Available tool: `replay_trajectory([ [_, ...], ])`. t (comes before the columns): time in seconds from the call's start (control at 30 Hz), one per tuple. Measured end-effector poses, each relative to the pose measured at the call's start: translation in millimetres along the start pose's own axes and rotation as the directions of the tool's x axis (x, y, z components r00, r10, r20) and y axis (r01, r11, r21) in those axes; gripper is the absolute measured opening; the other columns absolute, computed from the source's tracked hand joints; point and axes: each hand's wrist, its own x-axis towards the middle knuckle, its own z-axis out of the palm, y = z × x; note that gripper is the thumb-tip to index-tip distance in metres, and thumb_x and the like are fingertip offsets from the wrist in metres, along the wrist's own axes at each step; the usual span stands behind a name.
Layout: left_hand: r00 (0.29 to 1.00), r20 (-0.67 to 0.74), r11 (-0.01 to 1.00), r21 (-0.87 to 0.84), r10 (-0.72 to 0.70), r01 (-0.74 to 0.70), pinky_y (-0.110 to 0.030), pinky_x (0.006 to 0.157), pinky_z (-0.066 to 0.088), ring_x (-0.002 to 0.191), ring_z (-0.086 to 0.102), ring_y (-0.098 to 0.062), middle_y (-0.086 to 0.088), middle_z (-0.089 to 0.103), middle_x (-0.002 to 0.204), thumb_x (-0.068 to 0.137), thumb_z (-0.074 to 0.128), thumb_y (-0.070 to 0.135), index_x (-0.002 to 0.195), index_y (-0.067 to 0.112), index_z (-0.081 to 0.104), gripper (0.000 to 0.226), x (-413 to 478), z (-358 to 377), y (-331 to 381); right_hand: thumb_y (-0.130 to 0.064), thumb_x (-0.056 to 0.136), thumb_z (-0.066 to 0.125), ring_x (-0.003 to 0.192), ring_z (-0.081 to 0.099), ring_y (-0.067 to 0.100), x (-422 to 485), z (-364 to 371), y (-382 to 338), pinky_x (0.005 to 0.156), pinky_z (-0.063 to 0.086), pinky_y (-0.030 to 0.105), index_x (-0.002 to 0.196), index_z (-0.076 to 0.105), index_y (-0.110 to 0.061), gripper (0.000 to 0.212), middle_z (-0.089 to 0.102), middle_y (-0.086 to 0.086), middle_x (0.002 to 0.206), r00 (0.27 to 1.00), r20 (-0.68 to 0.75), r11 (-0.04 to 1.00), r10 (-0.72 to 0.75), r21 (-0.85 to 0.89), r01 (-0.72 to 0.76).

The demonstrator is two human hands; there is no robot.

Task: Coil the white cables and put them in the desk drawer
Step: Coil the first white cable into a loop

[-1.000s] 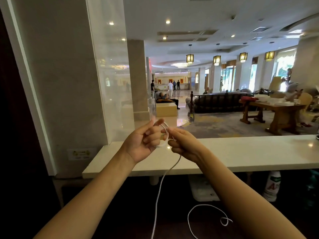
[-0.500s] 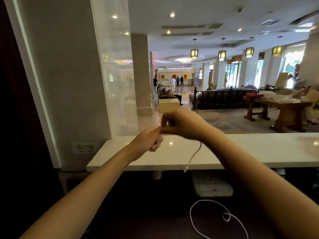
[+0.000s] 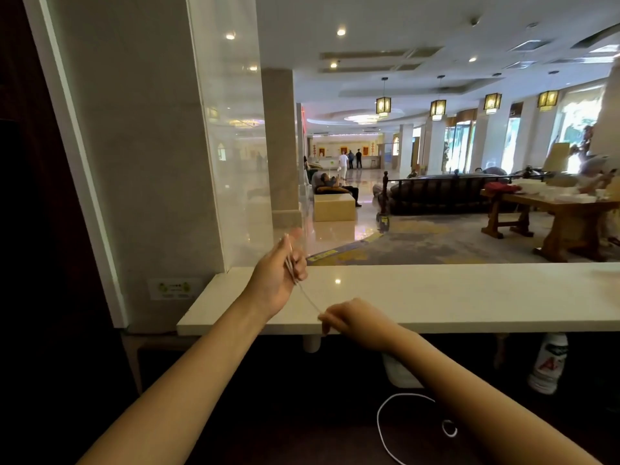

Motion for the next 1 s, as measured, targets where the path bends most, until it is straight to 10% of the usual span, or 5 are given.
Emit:
replay_trajectory([
  [0.2, 0.973, 0.129, 0.711, 0.702, -0.194, 0.048, -0.026, 0.054, 0.042, 0.047, 0.047, -0.010, -0.006, 0.042, 0.064, 0.096, 0.030, 0.044, 0.098, 0.006, 0.052, 0.043, -13, -7, -16, -0.032, 0.091, 0.054, 0.068, 0.058, 0.011, -3, -62, -38, 0.055, 0.030, 0.015, 0.094, 0.068, -0.019, 0.019, 0.066, -0.003, 0.080, 0.931, -0.232, 0.927, -0.282, -0.317, 0.202],
  [0.5, 0.848, 0.355, 0.904, 0.319, -0.393, 0.285, -0.017, 0.040, 0.011, 0.040, 0.019, -0.003, 0.007, 0.031, 0.053, 0.090, 0.040, 0.037, 0.071, 0.015, 0.050, 0.030, -25, 2, -3, -0.021, 0.092, 0.054, 0.081, 0.059, 0.004, 7, -95, -23, 0.076, 0.046, 0.017, 0.107, 0.068, -0.014, 0.022, 0.069, -0.003, 0.097, 0.934, -0.235, 0.963, -0.269, -0.076, 0.258],
  [0.6, 0.831, 0.377, 0.911, 0.228, -0.409, 0.344, -0.016, 0.039, 0.011, 0.042, 0.013, -0.006, 0.006, 0.023, 0.053, 0.092, 0.037, 0.032, 0.070, 0.014, 0.050, 0.031, -27, 1, 2, -0.023, 0.098, 0.043, 0.060, 0.051, -0.004, 3, -82, -20, 0.064, 0.042, 0.014, 0.098, 0.066, -0.016, 0.024, 0.059, -0.010, 0.073, 0.971, -0.149, 0.962, -0.187, 0.171, 0.212],
  [0.87, 0.941, 0.073, 0.870, 0.410, -0.329, 0.273, -0.014, 0.037, 0.018, 0.040, 0.024, -0.004, 0.005, 0.034, 0.051, 0.094, 0.044, 0.026, 0.078, 0.011, 0.049, 0.023, -25, -2, -1, -0.018, 0.096, 0.047, 0.048, 0.039, 0.004, -2, -75, -10, 0.047, 0.034, 0.015, 0.092, 0.065, -0.008, 0.022, 0.051, -0.003, 0.063, 0.996, -0.083, 0.819, -0.023, 0.570, 0.066],
  [1.0, 0.879, 0.112, 0.855, 0.316, -0.464, 0.411, -0.012, 0.032, 0.017, 0.037, 0.022, -0.002, 0.006, 0.031, 0.050, 0.093, 0.044, 0.029, 0.074, 0.011, 0.048, 0.027, -31, -2, -6, -0.018, 0.094, 0.050, 0.066, 0.050, -0.001, 1, -73, -2, 0.065, 0.039, 0.017, 0.095, 0.068, -0.013, 0.019, 0.060, -0.005, 0.077, 0.975, -0.207, 0.964, -0.085, 0.232, 0.133],
])
